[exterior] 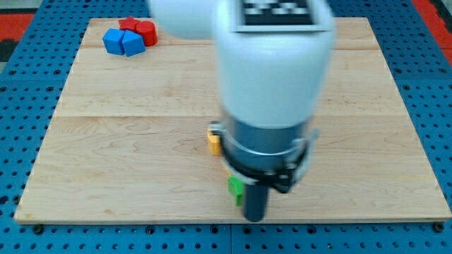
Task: Adjust the green star vertically below the hexagon
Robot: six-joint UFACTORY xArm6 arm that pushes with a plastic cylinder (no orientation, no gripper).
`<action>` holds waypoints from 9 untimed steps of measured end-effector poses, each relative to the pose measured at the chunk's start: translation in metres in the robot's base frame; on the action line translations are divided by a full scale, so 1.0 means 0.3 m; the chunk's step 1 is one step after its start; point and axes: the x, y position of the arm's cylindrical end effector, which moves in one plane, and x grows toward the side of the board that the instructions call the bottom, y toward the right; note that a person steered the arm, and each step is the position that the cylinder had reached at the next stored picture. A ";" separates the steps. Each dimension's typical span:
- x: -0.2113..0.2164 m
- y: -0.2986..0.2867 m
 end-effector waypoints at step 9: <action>-0.047 0.075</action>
